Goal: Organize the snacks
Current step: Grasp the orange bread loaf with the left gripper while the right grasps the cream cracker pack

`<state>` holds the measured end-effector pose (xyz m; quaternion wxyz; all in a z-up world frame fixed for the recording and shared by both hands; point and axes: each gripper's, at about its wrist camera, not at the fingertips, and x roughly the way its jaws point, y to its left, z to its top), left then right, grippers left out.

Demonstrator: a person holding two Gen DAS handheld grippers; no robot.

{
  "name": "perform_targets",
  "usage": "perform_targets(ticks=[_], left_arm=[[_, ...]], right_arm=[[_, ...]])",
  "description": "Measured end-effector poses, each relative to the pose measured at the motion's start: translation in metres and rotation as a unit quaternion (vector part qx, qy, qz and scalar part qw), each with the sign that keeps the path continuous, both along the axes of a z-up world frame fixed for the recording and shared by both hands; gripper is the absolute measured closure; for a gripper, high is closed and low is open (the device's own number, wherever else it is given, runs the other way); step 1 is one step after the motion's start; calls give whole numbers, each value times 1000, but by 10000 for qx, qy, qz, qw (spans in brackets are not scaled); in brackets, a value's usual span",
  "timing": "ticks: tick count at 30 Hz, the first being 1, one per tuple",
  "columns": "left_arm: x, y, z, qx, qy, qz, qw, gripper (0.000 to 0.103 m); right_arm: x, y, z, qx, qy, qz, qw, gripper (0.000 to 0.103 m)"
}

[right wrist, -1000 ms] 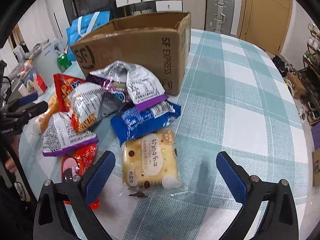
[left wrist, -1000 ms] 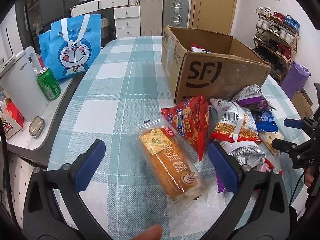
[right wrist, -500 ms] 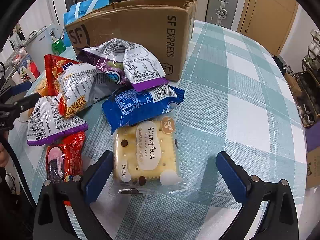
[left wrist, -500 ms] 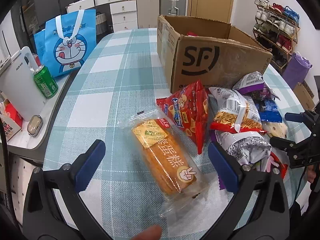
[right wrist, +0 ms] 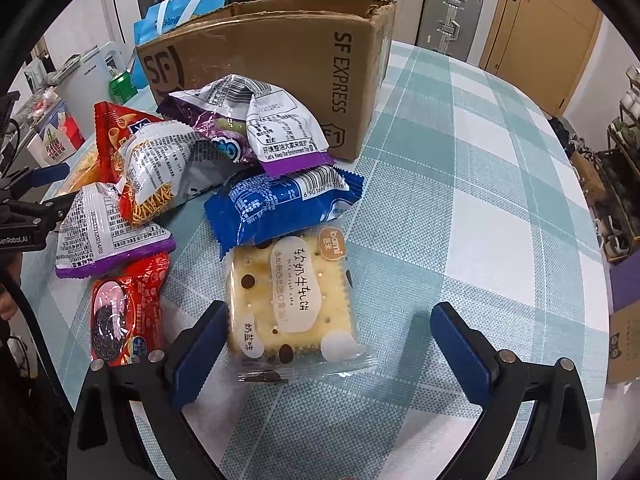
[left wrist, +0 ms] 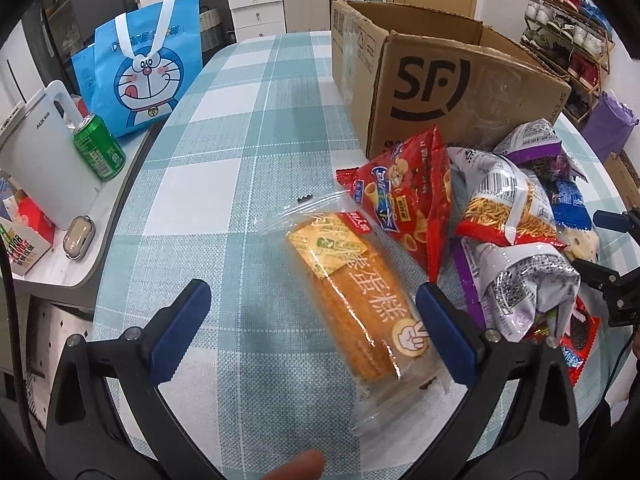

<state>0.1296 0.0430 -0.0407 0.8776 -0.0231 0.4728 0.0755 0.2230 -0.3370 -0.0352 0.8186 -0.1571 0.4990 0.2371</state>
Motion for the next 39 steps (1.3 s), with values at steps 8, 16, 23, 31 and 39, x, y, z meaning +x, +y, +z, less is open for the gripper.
perform_targets(ticks=[8, 16, 23, 31, 39], left_arm=[[0, -1, -2, -59, 97, -73, 9999, 1], [0, -6, -4, -142, 171, -308, 9993, 7], [-3, -16, -2, -79, 237, -635, 9977, 15], [-8, -25, -1, -119, 257, -893, 9956, 42], [-12, -21, 5, -108, 92, -819, 9965, 68]], right_arm=[[-9, 6, 6, 214, -39, 253, 9994, 34], [-18, 10, 10, 276, -135, 417, 9987, 44], [-30, 14, 22, 538, -174, 716, 9958, 45], [-37, 14, 35, 865, -190, 918, 9918, 45], [-41, 15, 45, 1121, -237, 1053, 9878, 45]])
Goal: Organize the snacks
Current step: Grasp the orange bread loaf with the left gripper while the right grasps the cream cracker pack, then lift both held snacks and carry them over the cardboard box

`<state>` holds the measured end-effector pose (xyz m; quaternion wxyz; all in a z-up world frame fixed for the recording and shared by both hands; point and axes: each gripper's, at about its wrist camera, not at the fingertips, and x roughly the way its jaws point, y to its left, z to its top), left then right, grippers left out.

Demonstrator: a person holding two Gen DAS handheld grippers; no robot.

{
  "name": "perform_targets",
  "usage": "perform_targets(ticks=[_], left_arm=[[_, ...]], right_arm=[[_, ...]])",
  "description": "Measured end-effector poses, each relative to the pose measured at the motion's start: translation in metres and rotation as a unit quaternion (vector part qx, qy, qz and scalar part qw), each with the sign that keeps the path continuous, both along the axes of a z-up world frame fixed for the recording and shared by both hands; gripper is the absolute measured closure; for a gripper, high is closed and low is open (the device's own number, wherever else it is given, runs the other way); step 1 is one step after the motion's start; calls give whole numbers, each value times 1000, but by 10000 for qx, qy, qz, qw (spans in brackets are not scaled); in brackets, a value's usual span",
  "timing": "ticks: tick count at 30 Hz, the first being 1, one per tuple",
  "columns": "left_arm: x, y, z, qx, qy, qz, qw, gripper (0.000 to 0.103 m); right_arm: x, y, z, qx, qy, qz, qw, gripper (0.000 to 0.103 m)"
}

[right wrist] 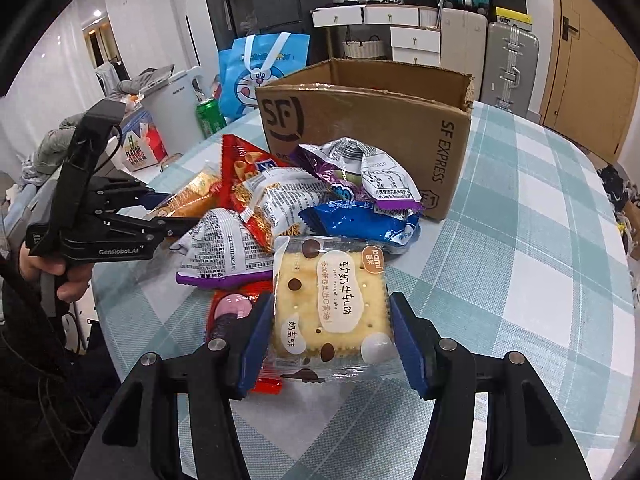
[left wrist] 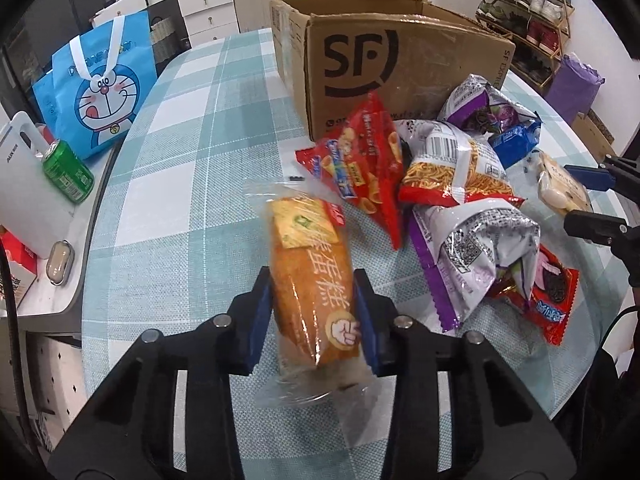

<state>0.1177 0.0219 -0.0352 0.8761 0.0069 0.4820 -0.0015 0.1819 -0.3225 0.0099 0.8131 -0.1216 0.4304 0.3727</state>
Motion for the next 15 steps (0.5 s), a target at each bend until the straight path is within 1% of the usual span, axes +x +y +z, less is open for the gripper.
perform_targets(ticks=[9, 15], left_arm=[[-7, 4, 17, -130, -282, 20, 9995, 69], [-15, 3, 37, -283, -578, 1, 9979, 69]], right_arm=[[-5, 0, 5, 108, -69, 130, 9998, 45], [-9, -3, 15, 343, -166, 206, 9991, 45]])
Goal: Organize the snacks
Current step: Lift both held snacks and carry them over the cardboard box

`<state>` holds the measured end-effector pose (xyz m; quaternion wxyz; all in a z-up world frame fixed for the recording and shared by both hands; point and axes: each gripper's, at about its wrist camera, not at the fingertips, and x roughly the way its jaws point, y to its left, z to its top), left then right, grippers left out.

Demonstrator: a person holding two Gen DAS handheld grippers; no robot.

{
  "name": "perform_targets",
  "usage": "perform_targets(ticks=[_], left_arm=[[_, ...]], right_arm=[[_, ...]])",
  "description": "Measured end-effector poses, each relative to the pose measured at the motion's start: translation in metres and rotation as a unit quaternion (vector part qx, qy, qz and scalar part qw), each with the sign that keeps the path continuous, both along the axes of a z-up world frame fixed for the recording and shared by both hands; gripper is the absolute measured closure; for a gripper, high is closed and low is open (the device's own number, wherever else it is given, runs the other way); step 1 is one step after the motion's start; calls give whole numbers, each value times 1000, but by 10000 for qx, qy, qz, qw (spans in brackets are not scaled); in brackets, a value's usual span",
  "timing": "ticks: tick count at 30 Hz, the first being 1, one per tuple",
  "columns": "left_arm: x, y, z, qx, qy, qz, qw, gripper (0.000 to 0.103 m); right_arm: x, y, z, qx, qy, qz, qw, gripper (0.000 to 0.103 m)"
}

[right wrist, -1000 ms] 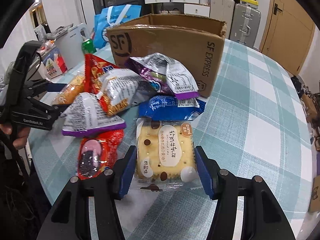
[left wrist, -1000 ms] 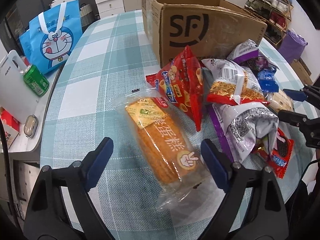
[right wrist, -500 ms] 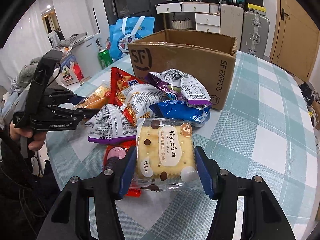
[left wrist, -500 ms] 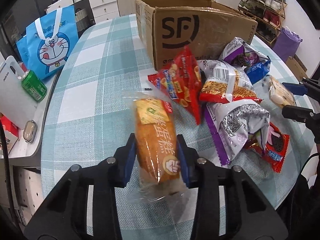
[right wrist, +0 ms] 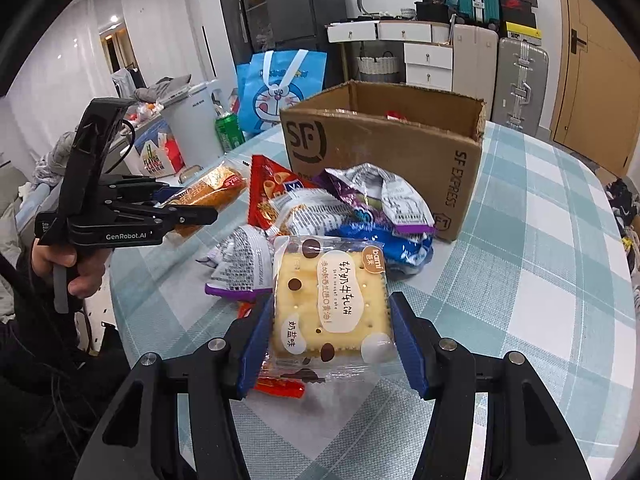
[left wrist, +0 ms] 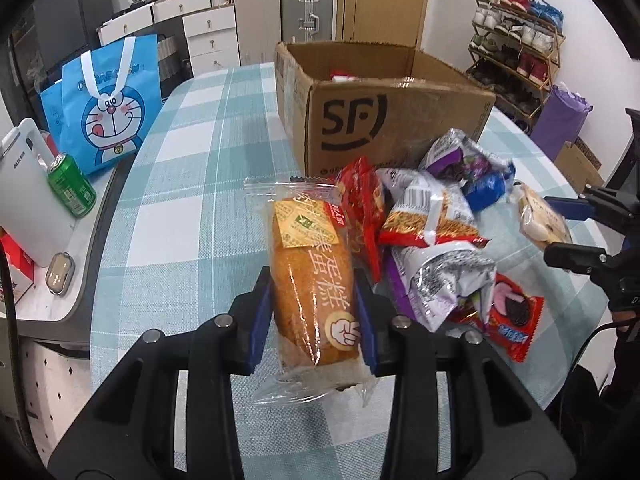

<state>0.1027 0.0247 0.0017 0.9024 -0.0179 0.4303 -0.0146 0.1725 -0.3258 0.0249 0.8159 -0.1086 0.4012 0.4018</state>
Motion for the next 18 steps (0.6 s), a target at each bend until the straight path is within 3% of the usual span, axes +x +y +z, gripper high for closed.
perform_targets(ticks=[9, 18], left_arm=[[-13, -4, 31, -143, -541, 42, 9984, 69], [-24, -5, 48, -258, -871, 137, 9958, 69]], right_arm=[[0, -10, 19, 463, -207, -162, 9986, 45], [0, -11, 32, 513, -516, -467, 9963, 45]])
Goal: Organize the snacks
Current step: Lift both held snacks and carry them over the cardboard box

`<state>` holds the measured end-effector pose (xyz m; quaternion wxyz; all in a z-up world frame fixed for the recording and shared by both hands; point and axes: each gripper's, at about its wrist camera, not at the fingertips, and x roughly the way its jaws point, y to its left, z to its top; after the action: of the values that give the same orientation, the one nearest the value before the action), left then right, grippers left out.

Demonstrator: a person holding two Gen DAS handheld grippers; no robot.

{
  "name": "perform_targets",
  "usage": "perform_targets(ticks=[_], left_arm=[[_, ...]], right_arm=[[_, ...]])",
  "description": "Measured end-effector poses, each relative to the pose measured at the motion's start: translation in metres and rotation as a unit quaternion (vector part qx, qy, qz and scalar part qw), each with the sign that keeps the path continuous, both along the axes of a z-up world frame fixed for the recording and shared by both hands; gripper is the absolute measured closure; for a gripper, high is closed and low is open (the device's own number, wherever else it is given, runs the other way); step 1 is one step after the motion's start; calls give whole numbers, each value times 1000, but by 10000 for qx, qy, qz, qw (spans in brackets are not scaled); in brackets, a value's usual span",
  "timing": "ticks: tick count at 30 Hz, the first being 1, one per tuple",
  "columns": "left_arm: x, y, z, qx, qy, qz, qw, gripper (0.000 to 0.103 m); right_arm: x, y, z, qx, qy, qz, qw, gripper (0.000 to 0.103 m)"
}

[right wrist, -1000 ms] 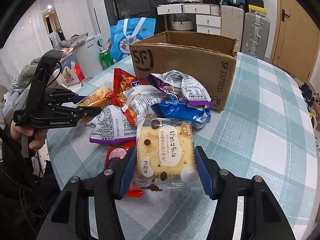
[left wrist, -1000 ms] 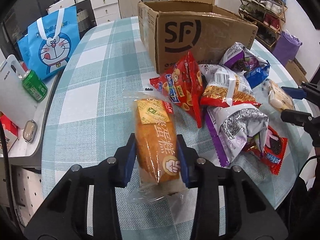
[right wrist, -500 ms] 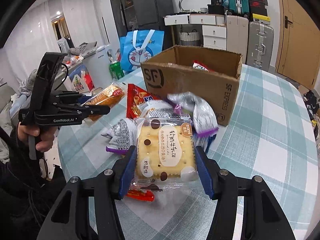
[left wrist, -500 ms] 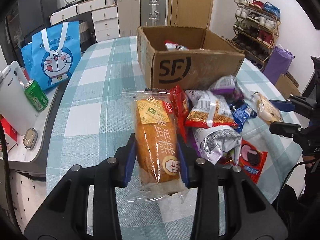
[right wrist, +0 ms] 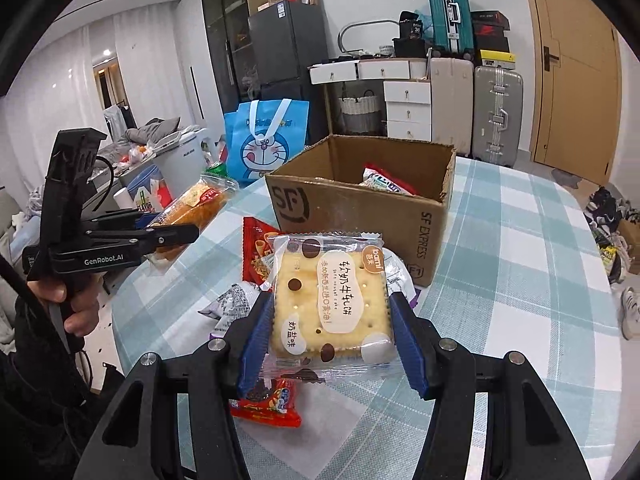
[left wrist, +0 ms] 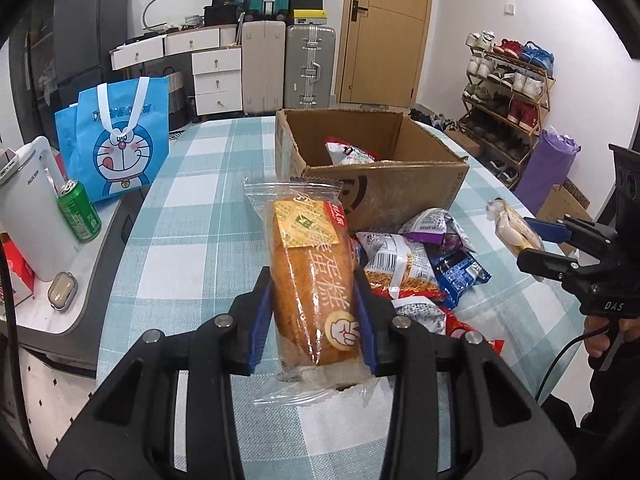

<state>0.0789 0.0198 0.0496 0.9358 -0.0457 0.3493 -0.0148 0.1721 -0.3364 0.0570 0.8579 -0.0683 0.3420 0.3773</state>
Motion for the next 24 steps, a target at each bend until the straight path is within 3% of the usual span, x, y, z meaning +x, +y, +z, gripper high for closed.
perform_targets(ticks=[24], left_arm=[[9, -15, 18, -47, -414, -63, 9991, 69]], right_arm=[[11, -8, 14, 297, -276, -760, 9963, 45]])
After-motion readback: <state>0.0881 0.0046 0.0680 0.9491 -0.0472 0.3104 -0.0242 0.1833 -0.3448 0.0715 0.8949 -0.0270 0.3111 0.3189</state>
